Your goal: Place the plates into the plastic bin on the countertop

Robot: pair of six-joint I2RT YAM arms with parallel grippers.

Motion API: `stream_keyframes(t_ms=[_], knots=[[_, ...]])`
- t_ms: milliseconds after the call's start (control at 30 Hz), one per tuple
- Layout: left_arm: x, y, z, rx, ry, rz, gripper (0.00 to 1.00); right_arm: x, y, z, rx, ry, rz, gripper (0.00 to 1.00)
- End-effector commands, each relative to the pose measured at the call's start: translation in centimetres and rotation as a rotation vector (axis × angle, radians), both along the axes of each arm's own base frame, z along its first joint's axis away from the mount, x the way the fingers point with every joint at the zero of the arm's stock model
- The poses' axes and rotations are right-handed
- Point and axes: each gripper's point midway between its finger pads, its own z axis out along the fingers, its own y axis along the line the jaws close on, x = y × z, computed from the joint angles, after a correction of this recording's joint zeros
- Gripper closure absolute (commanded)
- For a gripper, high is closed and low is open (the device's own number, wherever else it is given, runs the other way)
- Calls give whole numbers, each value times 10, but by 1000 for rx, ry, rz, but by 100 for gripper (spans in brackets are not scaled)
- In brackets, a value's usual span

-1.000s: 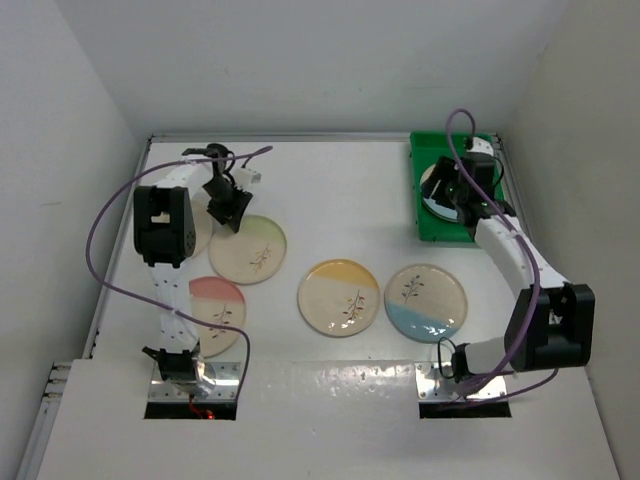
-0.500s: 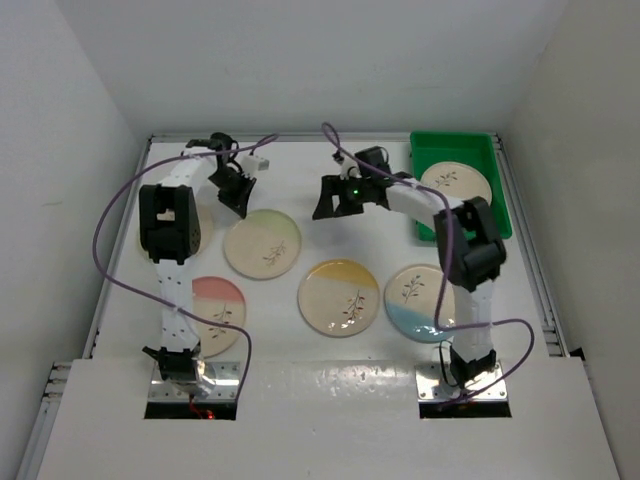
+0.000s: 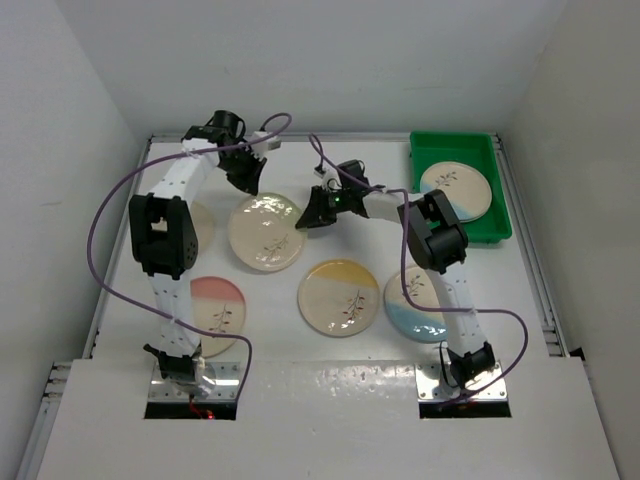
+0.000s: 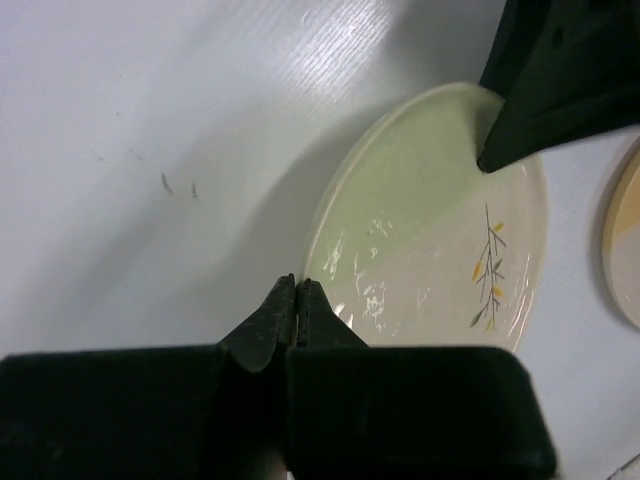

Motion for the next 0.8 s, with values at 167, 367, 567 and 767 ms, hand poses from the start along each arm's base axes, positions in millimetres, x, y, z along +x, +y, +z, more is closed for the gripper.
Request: stream_keyframes(t_ms=[167,367,567,767], knots=[[14,-4,6,-3,-51,12,100,-9,11,32,209,22,-68,100],[41,14,49,32,-171,103,94,37,-21,135,334,-192,-214,100],[61,54,79,77,-248,289,81,67,-95,214,411,-313,-491,100],[60,74,70,121,-237,348,70,72,-265,218,361,-360,-1024,100]])
